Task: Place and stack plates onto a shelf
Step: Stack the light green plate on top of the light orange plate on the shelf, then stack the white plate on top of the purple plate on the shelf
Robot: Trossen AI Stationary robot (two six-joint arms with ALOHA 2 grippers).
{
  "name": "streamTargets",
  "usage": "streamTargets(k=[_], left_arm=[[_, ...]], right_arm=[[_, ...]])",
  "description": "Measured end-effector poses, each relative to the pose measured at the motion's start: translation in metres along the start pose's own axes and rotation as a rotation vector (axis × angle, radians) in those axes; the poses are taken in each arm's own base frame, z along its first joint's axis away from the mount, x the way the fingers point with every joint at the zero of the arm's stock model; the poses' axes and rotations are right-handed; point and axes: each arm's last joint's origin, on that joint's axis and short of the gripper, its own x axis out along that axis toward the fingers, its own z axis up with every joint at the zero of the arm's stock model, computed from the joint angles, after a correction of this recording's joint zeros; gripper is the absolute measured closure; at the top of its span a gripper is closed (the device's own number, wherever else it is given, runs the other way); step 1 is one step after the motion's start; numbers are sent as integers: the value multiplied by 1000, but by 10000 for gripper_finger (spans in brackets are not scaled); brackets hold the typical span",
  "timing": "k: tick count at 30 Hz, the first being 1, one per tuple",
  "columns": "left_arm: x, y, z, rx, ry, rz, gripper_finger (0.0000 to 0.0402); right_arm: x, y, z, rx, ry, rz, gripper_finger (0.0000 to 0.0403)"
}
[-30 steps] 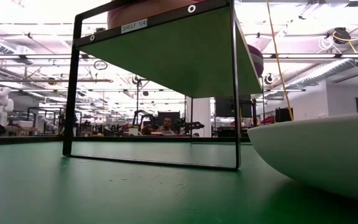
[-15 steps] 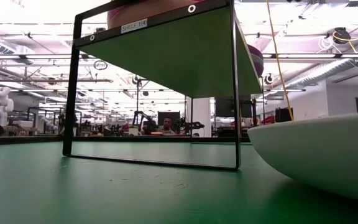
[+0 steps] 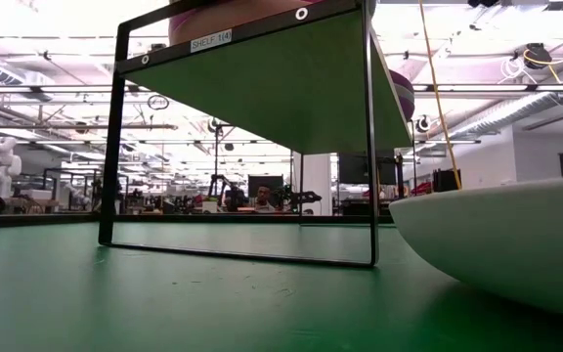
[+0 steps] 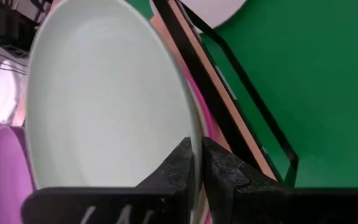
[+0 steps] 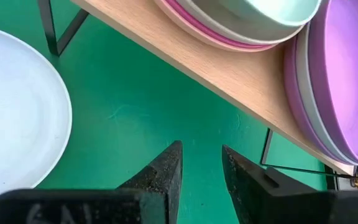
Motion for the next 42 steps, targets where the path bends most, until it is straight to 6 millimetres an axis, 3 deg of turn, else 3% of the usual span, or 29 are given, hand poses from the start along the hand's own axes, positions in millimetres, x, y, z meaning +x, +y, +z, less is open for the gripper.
streamTargets(k=[17, 31, 42], left_arm=[[0, 3, -1, -178, 34, 58, 363], [-1, 6, 4, -400, -25, 100, 233], [-4, -1, 17, -452, -97, 97, 218]], right_arm=[[-1, 1, -1, 1, -3, 3, 305], [-1, 4, 5, 15, -49, 36, 305], [-19, 29, 2, 77, -136, 187, 305]])
